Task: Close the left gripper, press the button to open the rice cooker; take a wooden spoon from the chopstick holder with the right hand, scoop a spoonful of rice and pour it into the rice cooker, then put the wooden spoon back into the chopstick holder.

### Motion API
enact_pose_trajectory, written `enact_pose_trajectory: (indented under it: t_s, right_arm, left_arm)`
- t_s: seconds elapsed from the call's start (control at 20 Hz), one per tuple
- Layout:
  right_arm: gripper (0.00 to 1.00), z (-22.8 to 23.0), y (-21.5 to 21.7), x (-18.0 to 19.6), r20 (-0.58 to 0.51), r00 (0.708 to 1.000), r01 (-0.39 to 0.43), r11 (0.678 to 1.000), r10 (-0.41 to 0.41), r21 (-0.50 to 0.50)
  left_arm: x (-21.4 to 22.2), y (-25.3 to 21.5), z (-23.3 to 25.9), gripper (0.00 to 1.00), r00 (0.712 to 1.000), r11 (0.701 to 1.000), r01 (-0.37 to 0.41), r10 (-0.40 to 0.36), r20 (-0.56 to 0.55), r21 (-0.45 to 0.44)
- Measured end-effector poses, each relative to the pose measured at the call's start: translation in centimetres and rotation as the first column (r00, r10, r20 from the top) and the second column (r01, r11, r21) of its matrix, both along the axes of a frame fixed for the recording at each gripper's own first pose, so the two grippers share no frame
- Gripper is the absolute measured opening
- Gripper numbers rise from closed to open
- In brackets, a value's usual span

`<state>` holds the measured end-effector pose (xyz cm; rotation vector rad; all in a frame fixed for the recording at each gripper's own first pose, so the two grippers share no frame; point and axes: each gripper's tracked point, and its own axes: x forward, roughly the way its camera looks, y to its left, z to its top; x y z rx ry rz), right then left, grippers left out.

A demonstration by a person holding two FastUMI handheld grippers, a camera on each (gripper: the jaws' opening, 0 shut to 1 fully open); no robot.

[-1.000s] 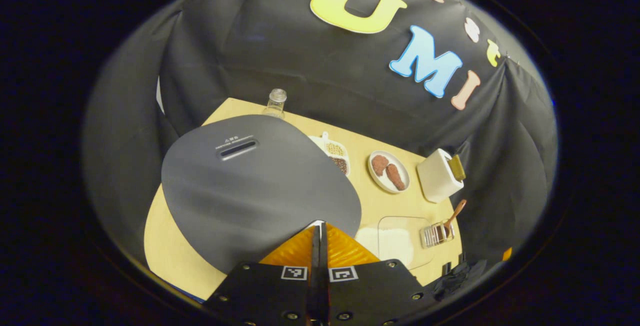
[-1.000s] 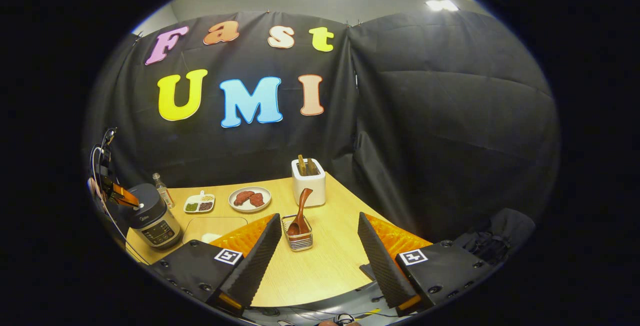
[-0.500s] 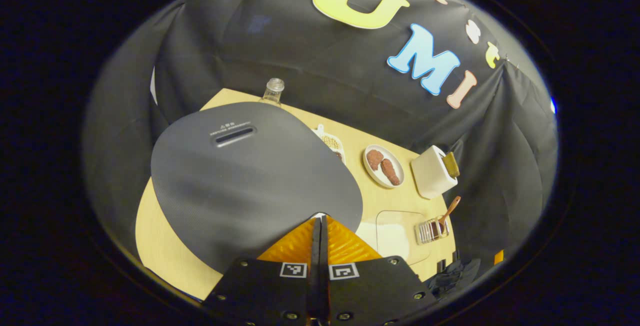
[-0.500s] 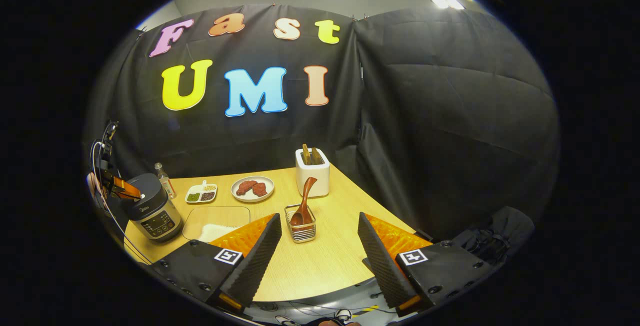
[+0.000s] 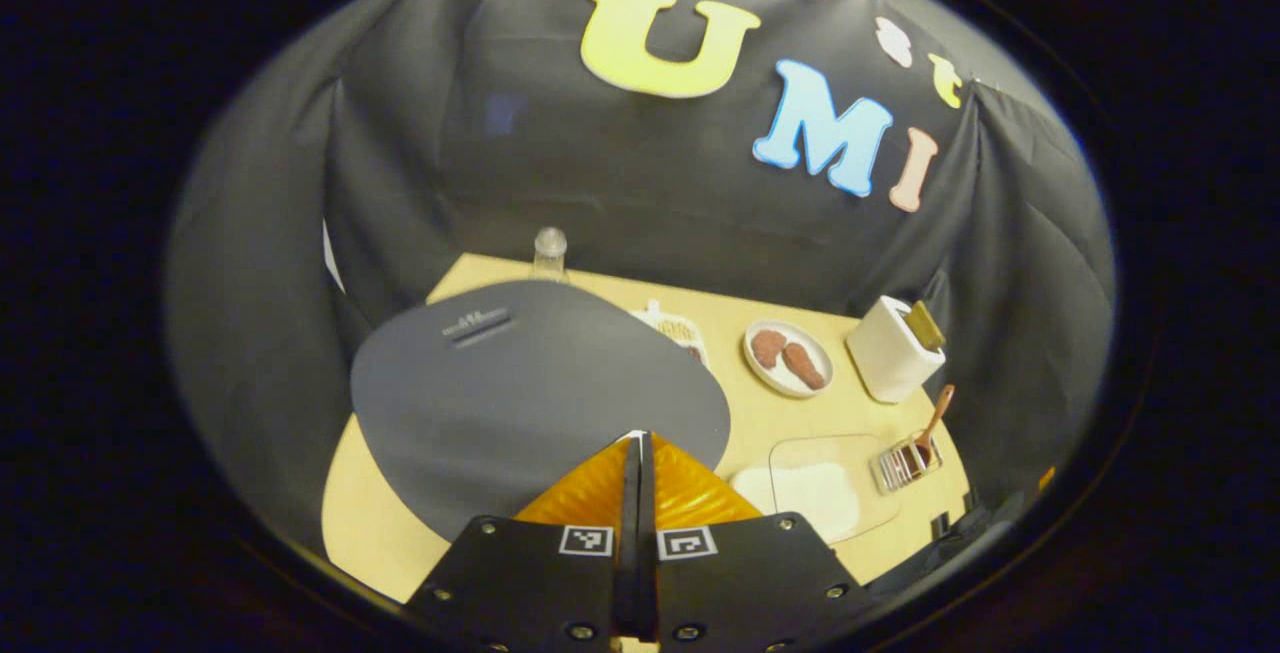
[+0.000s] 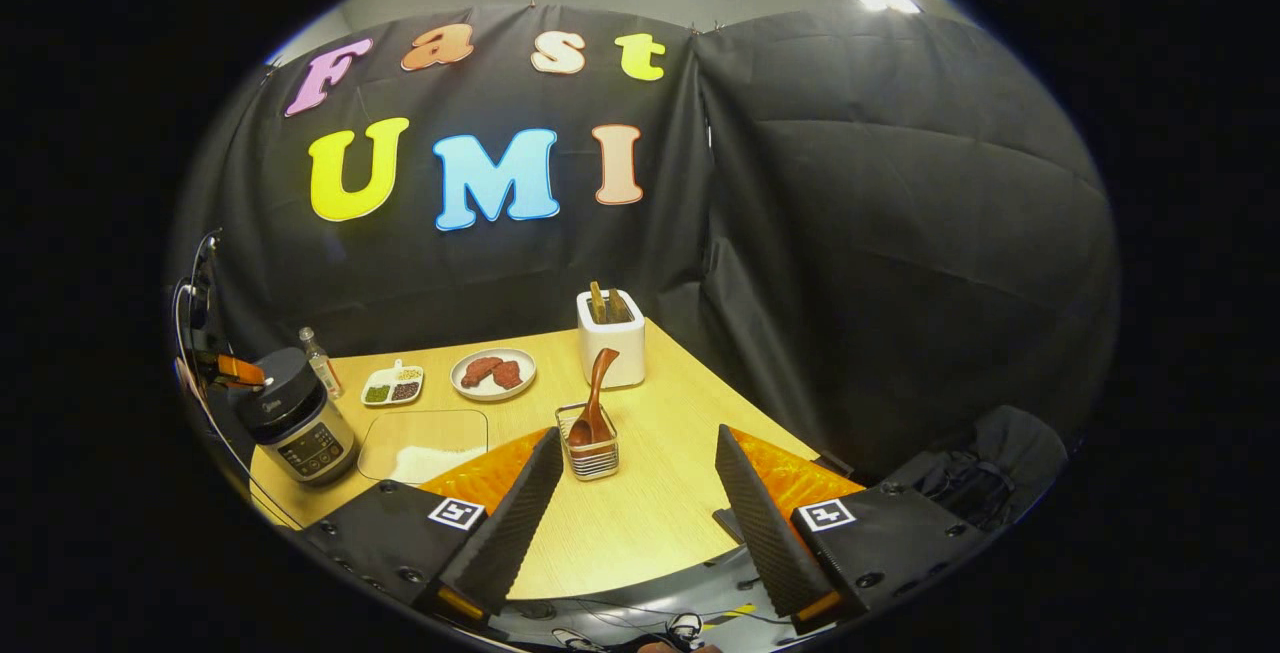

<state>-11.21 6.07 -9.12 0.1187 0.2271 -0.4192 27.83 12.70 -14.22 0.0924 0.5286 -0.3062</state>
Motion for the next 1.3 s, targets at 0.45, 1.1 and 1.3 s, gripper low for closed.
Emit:
enact_pose_trajectory:
  t_s: [0.45,1.1,1.3]
  right_arm:
    - [0.98,1.5,-1.7,3.3,-0.002,1.0,-0.031,0.999,0.031,0.013]
    - [0.98,0.3,-6.0,18.2,-0.059,0.97,-0.229,0.967,0.237,0.109]
    - [0.93,-3.3,-5.4,23.0,-0.142,0.93,-0.313,0.933,0.339,0.18]
  left_arm:
    - [-5.8,-3.3,16.1,0.73,0.901,0.999,0.05,-0.044,0.432,-0.002]
    - [-14.3,-10.5,10.0,0.91,0.944,0.995,-0.09,0.098,0.316,-0.042]
    - [-16.1,-10.6,10.4,0.93,0.934,0.989,-0.148,0.137,0.331,0.007]
